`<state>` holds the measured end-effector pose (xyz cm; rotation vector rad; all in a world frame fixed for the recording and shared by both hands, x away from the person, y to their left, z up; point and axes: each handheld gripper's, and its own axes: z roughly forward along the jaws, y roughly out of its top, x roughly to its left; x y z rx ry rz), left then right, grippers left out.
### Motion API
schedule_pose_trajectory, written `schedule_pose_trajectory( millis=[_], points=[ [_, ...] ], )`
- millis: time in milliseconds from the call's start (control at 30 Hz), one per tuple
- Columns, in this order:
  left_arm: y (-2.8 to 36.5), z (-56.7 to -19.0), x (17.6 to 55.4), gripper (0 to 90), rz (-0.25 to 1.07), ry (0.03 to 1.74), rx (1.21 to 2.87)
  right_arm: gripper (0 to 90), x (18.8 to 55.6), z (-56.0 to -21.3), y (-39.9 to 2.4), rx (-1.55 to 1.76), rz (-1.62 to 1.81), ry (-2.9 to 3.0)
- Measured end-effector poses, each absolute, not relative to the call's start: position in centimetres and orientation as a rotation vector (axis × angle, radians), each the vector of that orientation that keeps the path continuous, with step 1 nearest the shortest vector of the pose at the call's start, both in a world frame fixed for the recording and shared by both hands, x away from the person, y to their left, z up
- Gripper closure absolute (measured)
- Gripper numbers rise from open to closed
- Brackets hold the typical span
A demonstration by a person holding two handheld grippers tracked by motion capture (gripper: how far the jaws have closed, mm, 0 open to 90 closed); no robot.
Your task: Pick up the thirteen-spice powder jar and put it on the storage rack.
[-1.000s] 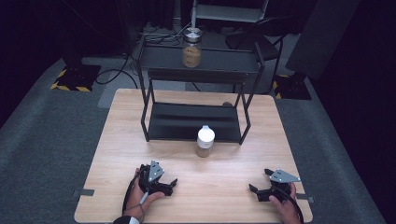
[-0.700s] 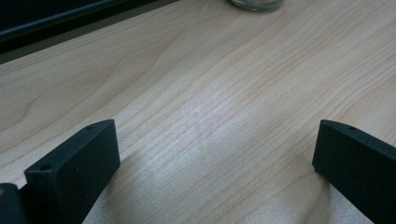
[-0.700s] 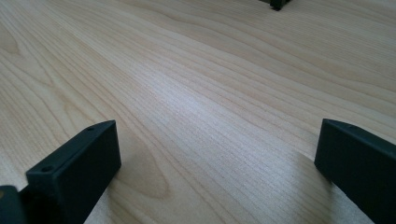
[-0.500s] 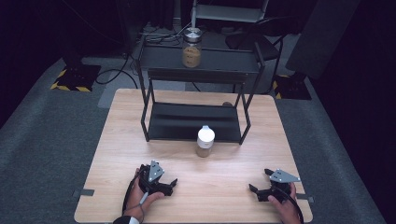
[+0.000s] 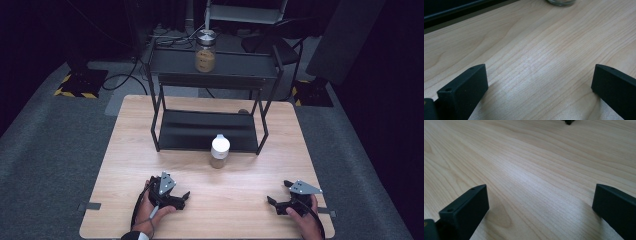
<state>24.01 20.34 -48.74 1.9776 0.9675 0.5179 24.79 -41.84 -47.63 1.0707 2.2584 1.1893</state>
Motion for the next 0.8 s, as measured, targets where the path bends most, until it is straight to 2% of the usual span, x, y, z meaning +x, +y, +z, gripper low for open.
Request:
schedule_pose_trajectory(
  millis=[233, 367, 800],
  points=[
    [20.3, -48.8, 24.0, 0.3, 0.518, 0.967, 1.976, 0.6, 25.5, -45.6, -41.6, 0.959, 1.267, 2.253],
    [20.3, -48.8, 24.0, 0.3, 0.518, 0.967, 1.976, 0.6, 27.1, -43.7, -40.1, 0.87, 1.301, 2.267],
    [20.3, -48.8, 24.0, 0.4, 0.519, 0.969, 1.975, 0.8, 31.1, -41.2, -36.3, 0.69, 1.394, 2.301]
  ],
)
